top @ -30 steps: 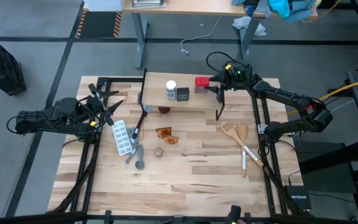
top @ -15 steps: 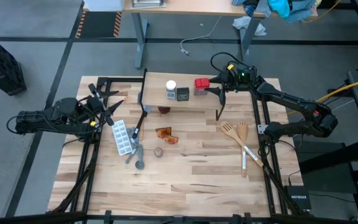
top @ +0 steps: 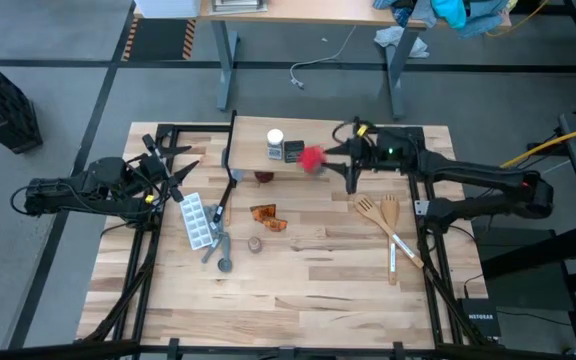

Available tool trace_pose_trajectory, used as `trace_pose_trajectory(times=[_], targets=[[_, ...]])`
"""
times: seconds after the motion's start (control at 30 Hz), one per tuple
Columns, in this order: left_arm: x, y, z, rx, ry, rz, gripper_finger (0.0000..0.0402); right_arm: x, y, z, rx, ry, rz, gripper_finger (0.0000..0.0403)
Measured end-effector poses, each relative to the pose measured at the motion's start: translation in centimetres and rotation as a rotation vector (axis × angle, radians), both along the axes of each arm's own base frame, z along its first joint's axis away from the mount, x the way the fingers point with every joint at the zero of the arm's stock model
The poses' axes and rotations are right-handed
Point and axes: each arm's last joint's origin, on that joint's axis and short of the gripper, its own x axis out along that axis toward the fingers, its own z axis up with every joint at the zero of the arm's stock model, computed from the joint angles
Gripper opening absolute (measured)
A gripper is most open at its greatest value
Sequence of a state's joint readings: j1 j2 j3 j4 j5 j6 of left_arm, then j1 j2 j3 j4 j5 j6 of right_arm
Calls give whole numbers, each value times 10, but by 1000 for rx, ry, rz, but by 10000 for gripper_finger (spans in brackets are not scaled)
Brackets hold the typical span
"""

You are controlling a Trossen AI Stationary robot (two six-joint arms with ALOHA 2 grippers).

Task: Shelf spices
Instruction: Remove the red seasoning can from the shelf, then adjust the bottom orange seasoning pack

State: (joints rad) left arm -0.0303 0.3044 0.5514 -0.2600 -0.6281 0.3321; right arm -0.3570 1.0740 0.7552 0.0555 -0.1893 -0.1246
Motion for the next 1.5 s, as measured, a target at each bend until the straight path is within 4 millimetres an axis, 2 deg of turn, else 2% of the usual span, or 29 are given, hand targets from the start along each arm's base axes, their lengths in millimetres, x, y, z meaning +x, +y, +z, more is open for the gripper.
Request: trace_pose_trajectory(times=[0.13, 0.3, 0.4, 0.47, 0.67, 0.83, 1.03, 1.13, 1.33, 1.5], targets=[[0, 0, 0, 0, 0, 0, 191, 8, 29, 0, 5, 4, -10, 149], [0, 0, 0, 0, 0, 0, 191, 13, 66, -1, -68, 18, -82, 72], [0, 0, 0, 0, 0, 0, 191, 12, 76, -2, -129, 43, -148, 24], [0, 0, 0, 0, -1, 0, 191, 11, 79, -4, -144, 64, -174, 10], [0, 0, 0, 0, 0, 0, 191, 10, 81, -5, -146, 78, -183, 24], [0, 0, 0, 0, 0, 0, 191, 11, 83, -6, -121, 84, -96, 36], [0, 0, 0, 0, 1, 1, 191, 13, 92, -10, -26, 105, 193, 37], [0, 0, 0, 0, 0, 0, 191, 11, 95, -14, 54, 148, 281, 37], [0, 0, 0, 0, 1, 1, 191, 7, 96, -20, 110, 220, 324, 37], [0, 0, 0, 0, 0, 1, 191, 8, 97, -20, 253, 216, 279, 37]])
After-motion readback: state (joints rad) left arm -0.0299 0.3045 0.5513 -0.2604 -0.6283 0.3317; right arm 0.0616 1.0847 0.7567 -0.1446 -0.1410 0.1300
